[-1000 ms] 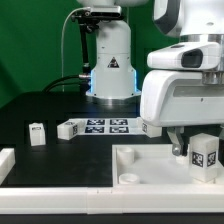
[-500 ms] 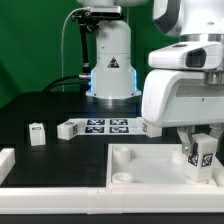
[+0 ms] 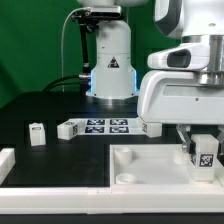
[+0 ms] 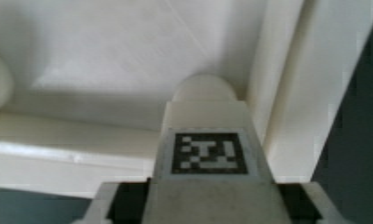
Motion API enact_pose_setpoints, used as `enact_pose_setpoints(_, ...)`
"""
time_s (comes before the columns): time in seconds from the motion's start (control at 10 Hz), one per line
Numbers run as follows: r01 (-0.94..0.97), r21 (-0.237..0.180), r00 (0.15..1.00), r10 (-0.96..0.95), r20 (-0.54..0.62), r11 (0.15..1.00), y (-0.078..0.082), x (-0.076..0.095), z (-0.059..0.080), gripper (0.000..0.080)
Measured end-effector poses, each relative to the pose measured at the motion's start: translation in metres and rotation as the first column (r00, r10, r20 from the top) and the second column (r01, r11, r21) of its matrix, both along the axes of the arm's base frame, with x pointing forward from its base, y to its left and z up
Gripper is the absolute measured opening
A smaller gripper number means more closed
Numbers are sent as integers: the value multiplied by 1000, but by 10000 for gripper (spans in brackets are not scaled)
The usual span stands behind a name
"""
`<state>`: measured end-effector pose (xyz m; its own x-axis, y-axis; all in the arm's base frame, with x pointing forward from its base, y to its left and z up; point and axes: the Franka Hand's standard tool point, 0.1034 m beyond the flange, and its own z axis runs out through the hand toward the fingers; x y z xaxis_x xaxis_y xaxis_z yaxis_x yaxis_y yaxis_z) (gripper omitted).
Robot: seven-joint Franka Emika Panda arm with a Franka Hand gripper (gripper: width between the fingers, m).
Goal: Assemble one leg
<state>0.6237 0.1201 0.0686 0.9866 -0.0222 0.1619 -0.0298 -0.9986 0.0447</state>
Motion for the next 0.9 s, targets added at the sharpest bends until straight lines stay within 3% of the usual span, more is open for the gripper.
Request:
enact_pose_setpoints(0.3, 370, 71, 929, -371, -1, 926, 3, -1, -1, 294)
enact_pose_setpoints(0.6, 711, 132, 698, -716, -16, 691, 6, -2, -2, 294)
enact_pose_setpoints(0.8, 804, 158, 586, -809, -41, 574, 6, -2, -2, 294)
enact_pose_setpoints(0.9, 792, 156, 602, -798, -39, 590, 6, -2, -2, 314)
